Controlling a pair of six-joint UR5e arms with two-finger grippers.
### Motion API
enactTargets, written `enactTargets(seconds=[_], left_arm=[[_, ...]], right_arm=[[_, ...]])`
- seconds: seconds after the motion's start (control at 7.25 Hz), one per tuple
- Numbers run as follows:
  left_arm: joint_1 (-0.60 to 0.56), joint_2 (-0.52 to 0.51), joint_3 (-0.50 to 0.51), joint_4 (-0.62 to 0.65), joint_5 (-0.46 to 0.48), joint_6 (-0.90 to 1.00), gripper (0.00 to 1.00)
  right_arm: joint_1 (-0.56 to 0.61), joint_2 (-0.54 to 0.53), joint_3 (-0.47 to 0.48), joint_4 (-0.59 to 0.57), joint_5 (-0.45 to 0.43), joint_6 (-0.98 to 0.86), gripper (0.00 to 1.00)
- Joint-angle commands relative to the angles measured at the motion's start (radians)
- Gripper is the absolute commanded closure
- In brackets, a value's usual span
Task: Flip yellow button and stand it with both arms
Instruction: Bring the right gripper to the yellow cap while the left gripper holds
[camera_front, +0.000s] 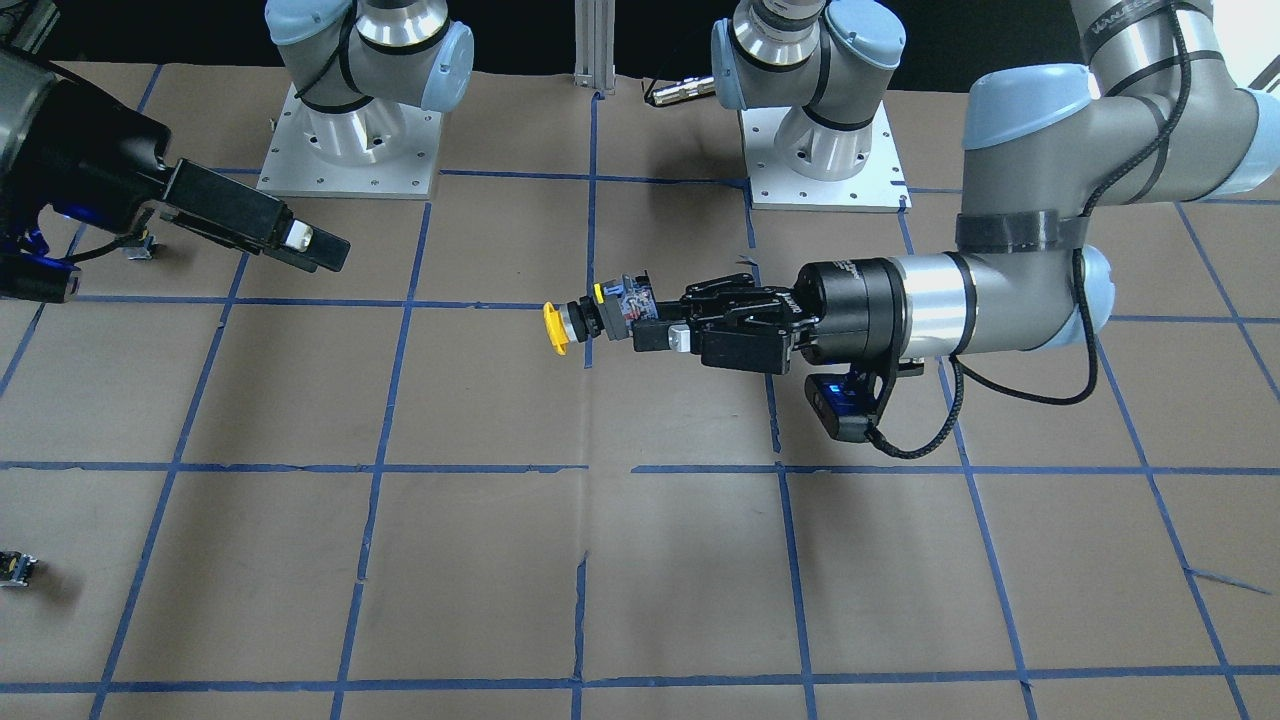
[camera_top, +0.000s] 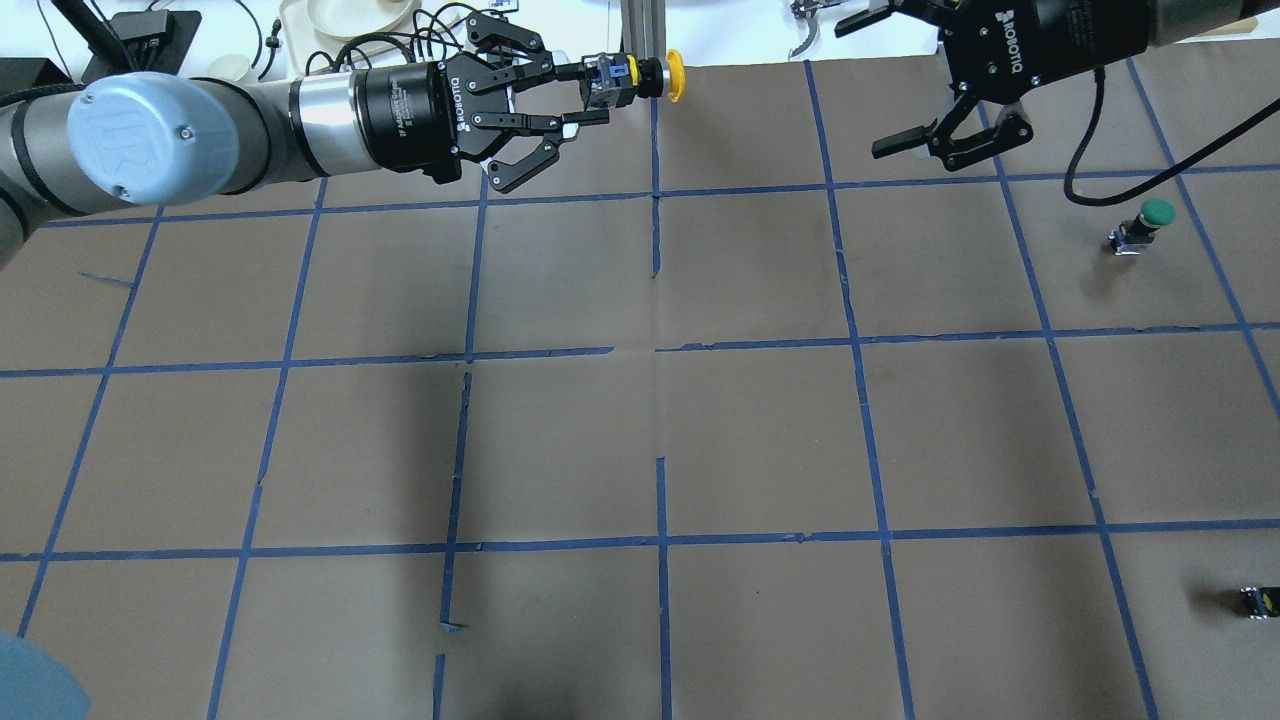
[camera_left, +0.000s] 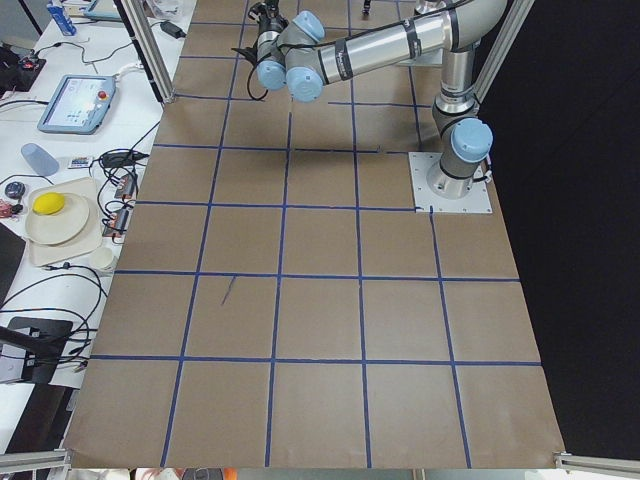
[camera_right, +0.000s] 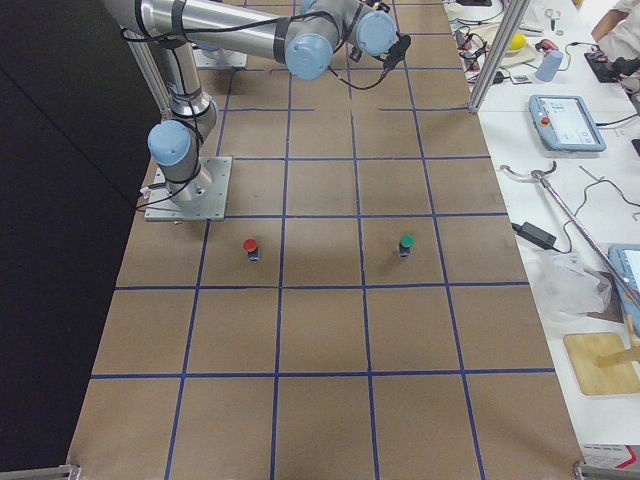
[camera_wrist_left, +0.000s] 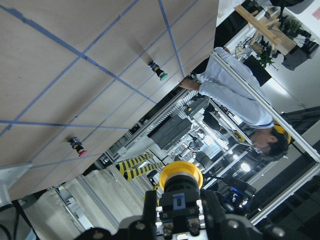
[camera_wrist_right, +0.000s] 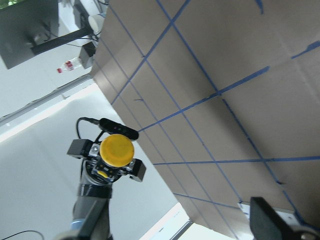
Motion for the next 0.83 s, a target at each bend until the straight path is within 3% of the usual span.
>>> enactTargets(seconds=[0.0,0.28,0.69], left_arm=[[-0.035,0.011,-0.008,0.000,-0.076,-0.102,0.97],[-0.059,0.015,-0.008,0.000,-0.084,-0.119,0.97],[-0.059,0.017,-0.008,0.000,-0.084,-0.134,0.97]], right_arm=[[0.046,0.024,0.024,0.012,0.089,0.109,0.01],[0.161,0.093,0.009,-0.018,0.159,0.224,0.01],[0.163,0.102,0.004,-0.148,0.184,0.357,0.01]])
